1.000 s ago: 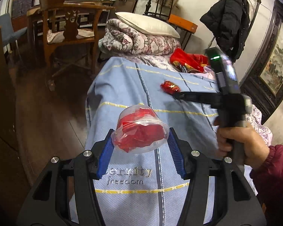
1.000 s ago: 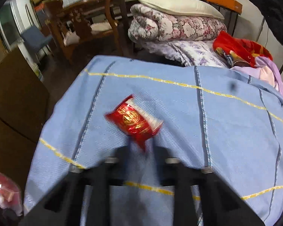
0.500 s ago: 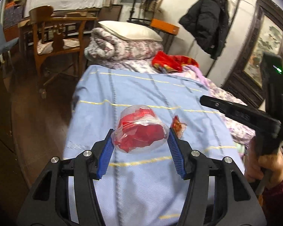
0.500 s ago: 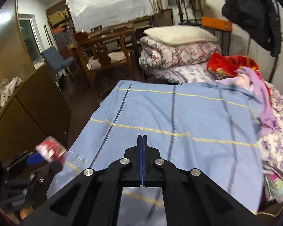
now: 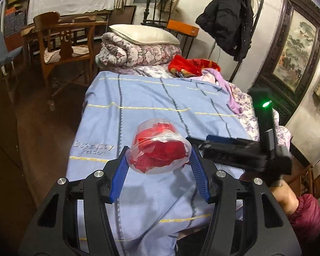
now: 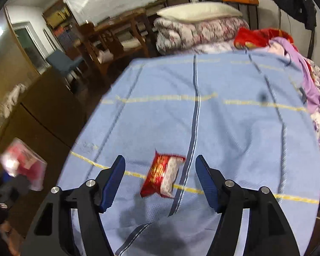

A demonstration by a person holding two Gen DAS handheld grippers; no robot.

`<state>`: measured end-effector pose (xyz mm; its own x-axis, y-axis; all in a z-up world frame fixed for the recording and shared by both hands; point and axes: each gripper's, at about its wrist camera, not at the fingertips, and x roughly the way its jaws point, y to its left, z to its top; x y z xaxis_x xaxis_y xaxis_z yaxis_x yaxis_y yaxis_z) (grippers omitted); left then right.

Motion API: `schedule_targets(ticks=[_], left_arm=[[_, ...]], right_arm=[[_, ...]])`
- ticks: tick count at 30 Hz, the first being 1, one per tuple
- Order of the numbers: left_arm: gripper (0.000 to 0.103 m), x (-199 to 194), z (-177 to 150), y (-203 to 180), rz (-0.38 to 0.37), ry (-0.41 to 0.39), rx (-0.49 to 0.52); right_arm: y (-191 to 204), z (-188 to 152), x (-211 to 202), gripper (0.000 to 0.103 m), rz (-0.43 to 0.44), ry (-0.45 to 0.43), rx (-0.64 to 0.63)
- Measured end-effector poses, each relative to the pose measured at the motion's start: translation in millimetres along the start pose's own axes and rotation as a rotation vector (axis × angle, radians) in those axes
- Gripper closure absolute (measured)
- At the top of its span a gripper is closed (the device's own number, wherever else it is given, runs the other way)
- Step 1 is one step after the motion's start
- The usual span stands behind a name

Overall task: Collect trash
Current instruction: 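Carry the cup and red wrapper over the red wastebasket with both tools, then open both tools to drop the cup and wrapper into the wastebasket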

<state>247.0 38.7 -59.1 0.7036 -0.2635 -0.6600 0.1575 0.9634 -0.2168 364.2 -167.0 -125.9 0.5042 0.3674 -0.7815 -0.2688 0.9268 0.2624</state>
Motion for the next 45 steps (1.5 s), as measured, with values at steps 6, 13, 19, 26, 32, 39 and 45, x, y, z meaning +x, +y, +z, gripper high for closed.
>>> schedule_targets(ticks=[6,13,19,26,32,39,45], left_arm=[[0.047,4.1,-4.1,-2.3,-0.003,0.022,-0.003],[0.047,-9.0,-9.3,-42.7,-0.054,0.010,0.066],[0.047,-14.6,-27.5,-130.6,-0.185,0.033,0.219],[0.047,13.5,-89.1,-260.7,-0.365,0.180,0.438],[0.047,77.7,-172.5,-355.8,-0.438,0.426,0.594],[0.031,143.2,-252.9,-408.8,-0.369,0.574,0.733],[0.026,151.9,-249.4,-387.0,-0.306,0.572,0.700]], right_arm=[[2.2,-15.6,24.0,0.074,-0.045,0.027,0.017],[-24.6,-37.6,-76.2,0.074,-0.018,-0.166,0.062],[-79.3,-110.9,-194.7,0.074,-0.082,-0.314,0.165],[-167.9,-239.9,-274.3,0.074,-0.239,-0.299,0.376],[-241.8,-328.9,-260.6,0.074,-0.283,-0.185,0.590],[-286.8,-377.9,-230.4,0.072,-0.249,-0.124,0.718],[-307.4,-401.3,-180.1,0.068,-0.237,-0.026,0.757]])
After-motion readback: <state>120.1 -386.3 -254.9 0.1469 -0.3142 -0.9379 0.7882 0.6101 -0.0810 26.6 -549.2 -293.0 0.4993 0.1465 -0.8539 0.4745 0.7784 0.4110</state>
